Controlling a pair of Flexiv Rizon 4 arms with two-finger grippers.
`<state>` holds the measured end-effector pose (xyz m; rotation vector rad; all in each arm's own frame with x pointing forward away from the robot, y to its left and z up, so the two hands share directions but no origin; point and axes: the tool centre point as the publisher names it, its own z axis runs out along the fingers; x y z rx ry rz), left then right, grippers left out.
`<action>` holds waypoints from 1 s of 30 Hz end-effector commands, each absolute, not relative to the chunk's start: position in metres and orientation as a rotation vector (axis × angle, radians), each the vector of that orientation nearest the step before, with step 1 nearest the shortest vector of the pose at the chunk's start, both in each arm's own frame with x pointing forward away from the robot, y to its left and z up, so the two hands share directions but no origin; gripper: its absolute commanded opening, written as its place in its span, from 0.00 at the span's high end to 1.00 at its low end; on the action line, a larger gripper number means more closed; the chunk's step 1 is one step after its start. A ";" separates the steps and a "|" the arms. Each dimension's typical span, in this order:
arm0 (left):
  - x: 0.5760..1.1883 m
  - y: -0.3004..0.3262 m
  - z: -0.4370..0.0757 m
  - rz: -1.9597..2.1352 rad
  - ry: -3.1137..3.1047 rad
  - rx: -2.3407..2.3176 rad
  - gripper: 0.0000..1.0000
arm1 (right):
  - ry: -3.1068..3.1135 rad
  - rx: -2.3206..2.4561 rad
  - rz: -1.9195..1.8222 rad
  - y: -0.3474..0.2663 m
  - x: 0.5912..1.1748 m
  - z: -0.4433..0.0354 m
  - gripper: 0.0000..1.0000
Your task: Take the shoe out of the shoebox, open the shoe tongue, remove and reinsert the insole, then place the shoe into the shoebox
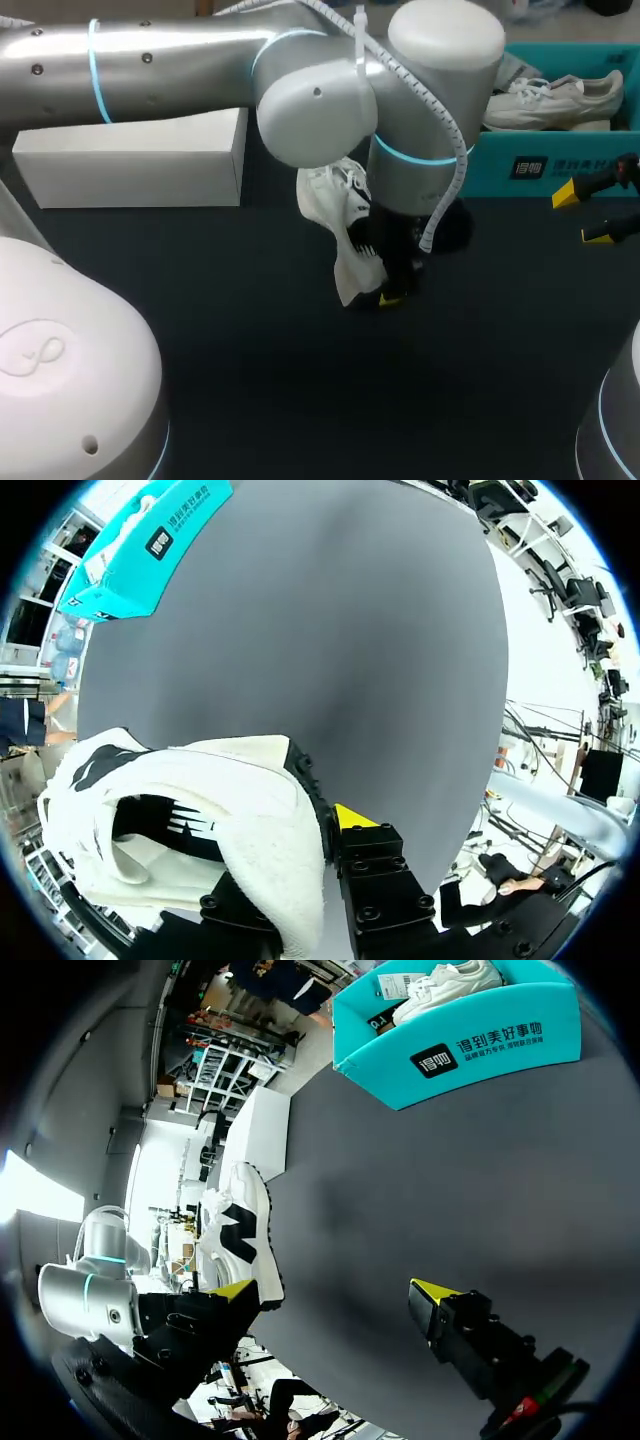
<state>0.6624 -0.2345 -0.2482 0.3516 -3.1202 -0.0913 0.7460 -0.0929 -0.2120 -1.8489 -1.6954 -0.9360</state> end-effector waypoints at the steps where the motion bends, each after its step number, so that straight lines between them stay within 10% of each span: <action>1: 0.659 -0.230 -0.193 -0.049 -3.179 0.291 1.00 | -1.696 -1.854 -0.934 -0.092 0.745 -0.212 0.00; 30: 0.663 -0.227 -0.159 0.058 -3.175 0.268 1.00 | -1.696 -1.854 -0.934 -0.092 0.745 -0.212 0.00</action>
